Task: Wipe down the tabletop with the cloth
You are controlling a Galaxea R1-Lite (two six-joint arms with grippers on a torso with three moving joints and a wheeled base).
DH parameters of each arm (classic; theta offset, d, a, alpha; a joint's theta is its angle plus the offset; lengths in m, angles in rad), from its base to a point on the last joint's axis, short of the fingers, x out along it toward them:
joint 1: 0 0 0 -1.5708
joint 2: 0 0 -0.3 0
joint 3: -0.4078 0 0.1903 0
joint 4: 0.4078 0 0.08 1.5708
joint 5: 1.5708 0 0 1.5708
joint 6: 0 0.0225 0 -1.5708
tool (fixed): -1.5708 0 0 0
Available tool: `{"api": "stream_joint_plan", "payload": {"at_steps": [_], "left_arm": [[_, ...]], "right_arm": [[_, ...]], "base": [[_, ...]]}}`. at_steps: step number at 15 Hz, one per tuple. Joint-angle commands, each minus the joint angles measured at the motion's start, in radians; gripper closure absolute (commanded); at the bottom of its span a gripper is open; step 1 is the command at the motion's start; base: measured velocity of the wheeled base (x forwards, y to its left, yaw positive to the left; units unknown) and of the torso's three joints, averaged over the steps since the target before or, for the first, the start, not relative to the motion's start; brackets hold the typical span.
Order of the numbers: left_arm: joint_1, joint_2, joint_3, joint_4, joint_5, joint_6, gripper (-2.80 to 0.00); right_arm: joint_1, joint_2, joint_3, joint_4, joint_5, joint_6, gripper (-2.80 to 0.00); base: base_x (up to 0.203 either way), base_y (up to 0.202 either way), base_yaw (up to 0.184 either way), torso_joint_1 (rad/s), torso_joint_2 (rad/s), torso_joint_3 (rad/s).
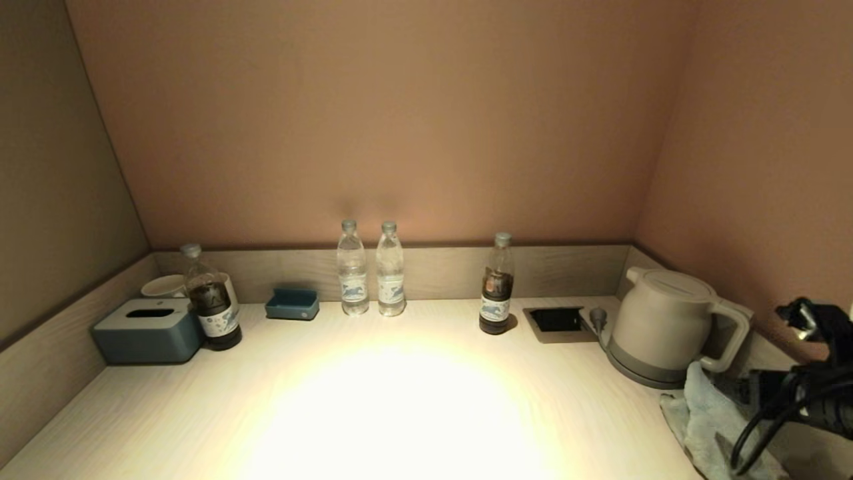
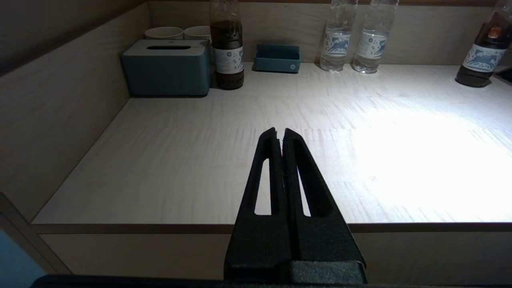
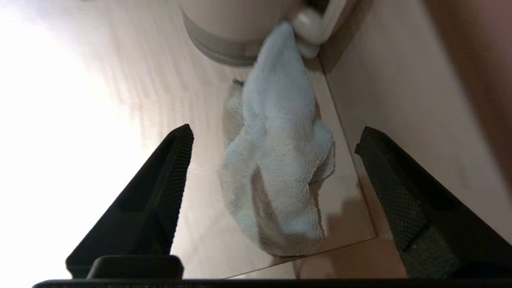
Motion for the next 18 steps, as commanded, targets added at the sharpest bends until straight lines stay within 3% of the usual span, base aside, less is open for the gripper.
{"api": "stream_joint_plan", "payload": {"at_steps": [1,2,5,18], "left_arm": [[0.0,0.0,0.0,0.0,0.0,-0.001,0.0],[0.0,0.0,0.0,0.0,0.0,-0.001,0.0],[0.0,0.0,0.0,0.0,0.0,-0.001,0.0],[0.0,0.0,0.0,0.0,0.0,-0.001,0.0]], "right_arm": [[0.01,-0.212,0.007,0.114,0.038,-0.003,-2.8],[0.013,-0.269,0.006,0.146,0.071,-0.01,0.0],[0.019,-0.367,0.0,0.215,0.178,-0.031,0.0],[0.018,-0.804,-0.106,0.477,0.289,0.0,0.0]], "base": [[0.0,0.0,0.0,0.0,0.0,0.0],[0.0,0.0,0.0,0.0,0.0,0.0],[0.0,0.0,0.0,0.0,0.0,0.0],[0.0,0.0,0.0,0.0,0.0,0.0]]}}
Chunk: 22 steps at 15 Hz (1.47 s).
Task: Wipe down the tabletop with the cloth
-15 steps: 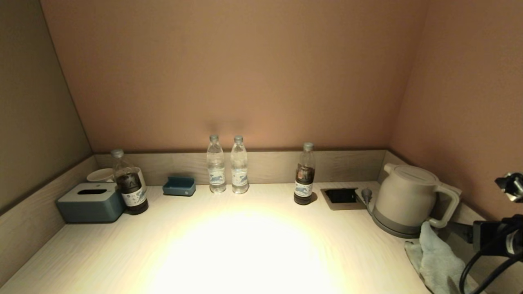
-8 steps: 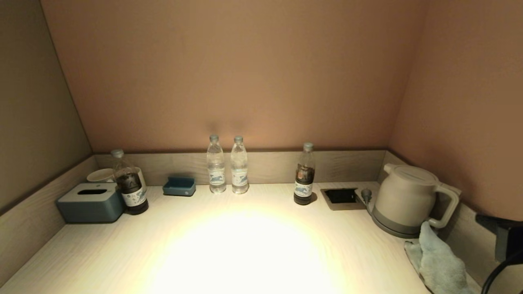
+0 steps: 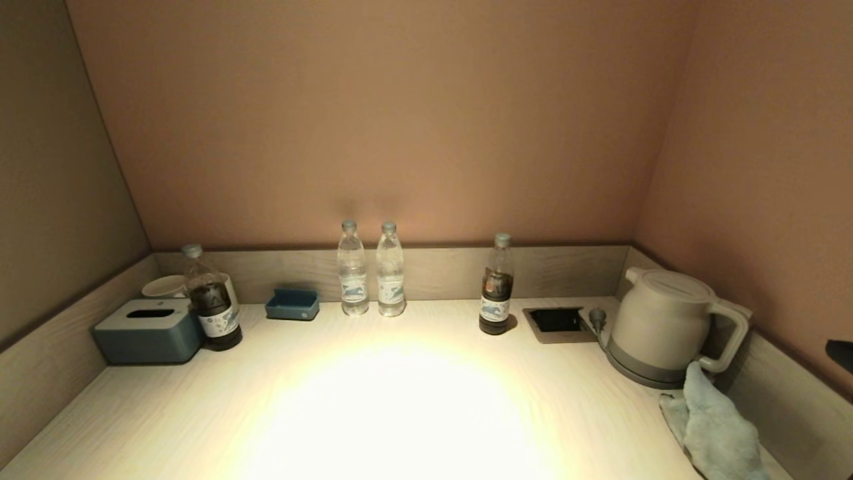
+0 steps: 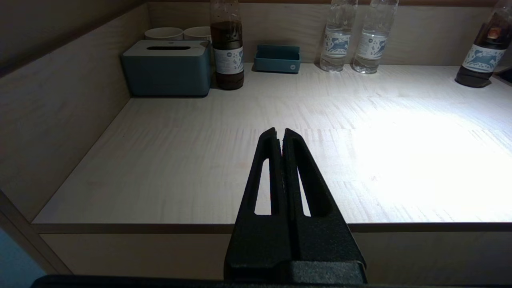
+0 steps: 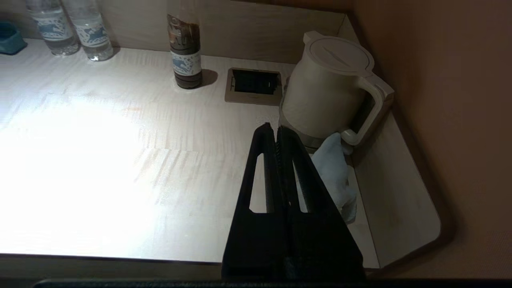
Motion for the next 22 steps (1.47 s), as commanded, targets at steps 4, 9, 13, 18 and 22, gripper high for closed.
{"api": "stream_joint_plan", "payload": {"at_steps": [4,9,13,18,22], "left_arm": [[0.0,0.0,0.0,0.0,0.0,-0.001,0.0],[0.0,0.0,0.0,0.0,0.0,-0.001,0.0],[0.0,0.0,0.0,0.0,0.0,-0.001,0.0],[0.0,0.0,0.0,0.0,0.0,-0.001,0.0],[0.0,0.0,0.0,0.0,0.0,-0.001,0.0]], "right_arm": [[-0.001,-0.117,-0.036,0.046,0.01,0.165,0.0],[-0.004,-0.116,-0.035,0.028,-0.005,0.299,0.0],[-0.006,-0.149,0.02,0.009,-0.005,0.328,0.0],[-0.003,-0.046,0.029,0.008,0.015,0.323,0.0],[-0.005,0.249,0.029,-0.028,0.016,0.305,0.0]], "base": [[0.0,0.0,0.0,0.0,0.0,0.0],[0.0,0.0,0.0,0.0,0.0,0.0],[0.0,0.0,0.0,0.0,0.0,0.0],[0.0,0.0,0.0,0.0,0.0,0.0],[0.0,0.0,0.0,0.0,0.0,0.0]]}}
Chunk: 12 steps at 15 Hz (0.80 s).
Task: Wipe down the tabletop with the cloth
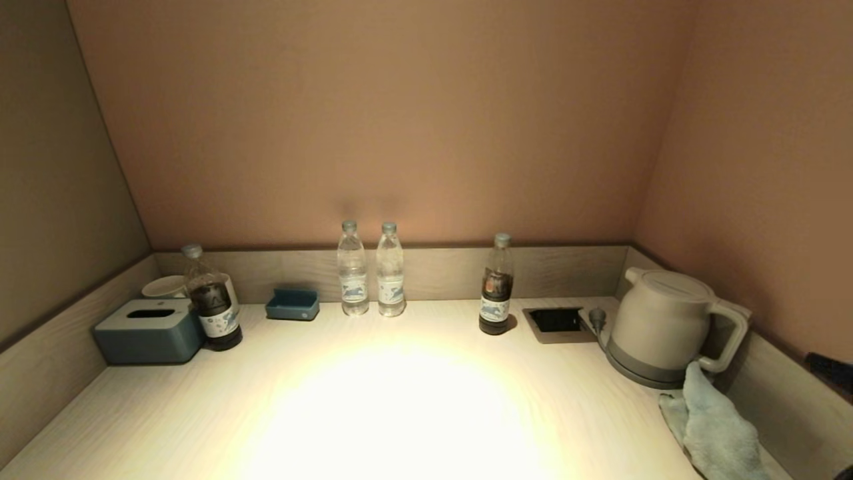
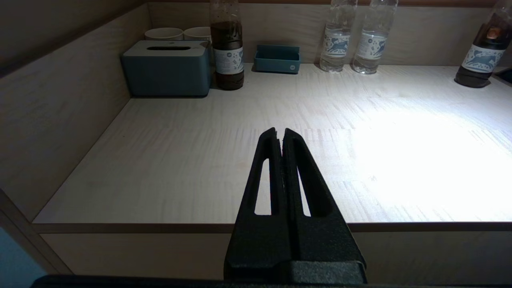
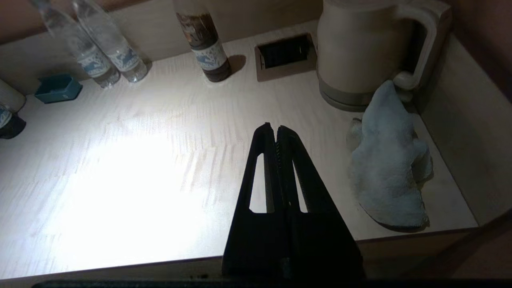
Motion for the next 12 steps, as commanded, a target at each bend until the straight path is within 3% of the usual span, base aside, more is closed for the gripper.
{"api": "stream_joint_plan", "payload": {"at_steps": [1,3,7,12], "left_arm": [[0.0,0.0,0.0,0.0,0.0,-0.001,0.0],[0.0,0.0,0.0,0.0,0.0,-0.001,0.0],[0.0,0.0,0.0,0.0,0.0,-0.001,0.0],[0.0,0.0,0.0,0.0,0.0,-0.001,0.0]], "right_arm": [[-0.002,0.216,0.009,-0.046,0.01,-0.009,0.0],[-0.003,0.258,0.022,-0.077,0.064,-0.014,0.0],[-0.002,0.107,0.045,-0.039,0.149,0.005,0.0],[0.018,-0.11,0.002,0.16,0.288,0.124,0.0]], "base": [[0.0,0.0,0.0,0.0,0.0,0.0],[0.0,0.0,0.0,0.0,0.0,0.0],[0.0,0.0,0.0,0.0,0.0,0.0],[0.0,0.0,0.0,0.0,0.0,0.0]]}}
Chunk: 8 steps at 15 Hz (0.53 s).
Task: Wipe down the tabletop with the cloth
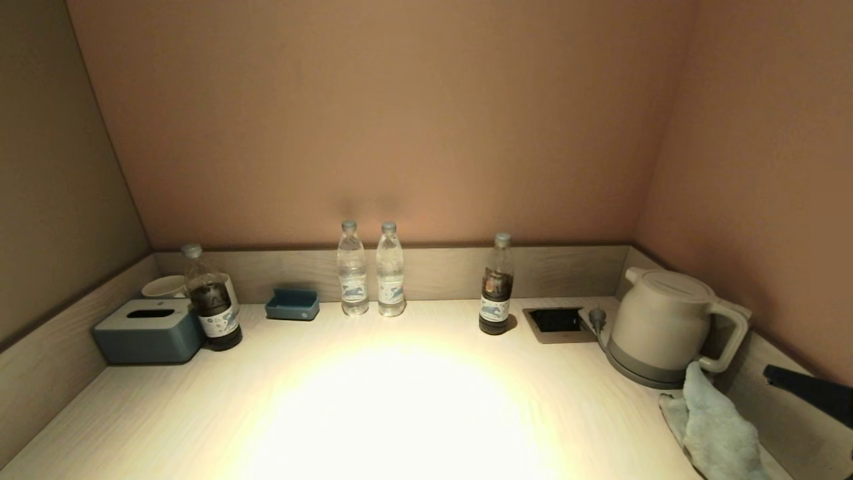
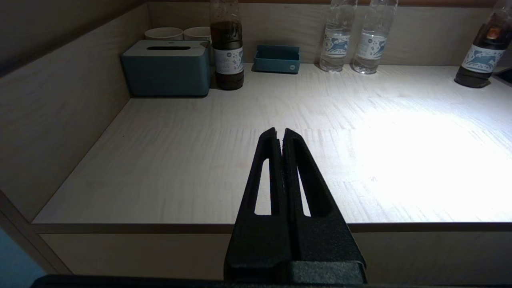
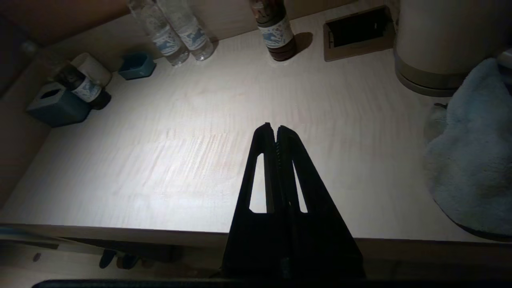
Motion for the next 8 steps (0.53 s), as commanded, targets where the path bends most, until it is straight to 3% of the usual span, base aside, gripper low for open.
{"api": "stream_joint_plan", "payload": {"at_steps": [1,8], "left_arm": [[0.0,0.0,0.0,0.0,0.0,0.0,0.0],[0.0,0.0,0.0,0.0,0.0,0.0,0.0]], "right_arm": [[0.022,-0.126,-0.025,0.18,0.083,0.053,0.0],[0.061,-0.425,-0.049,0.391,0.107,0.05,0.0]], "base": [[0.0,0.0,0.0,0.0,0.0,0.0],[0.0,0.0,0.0,0.0,0.0,0.0]]}}
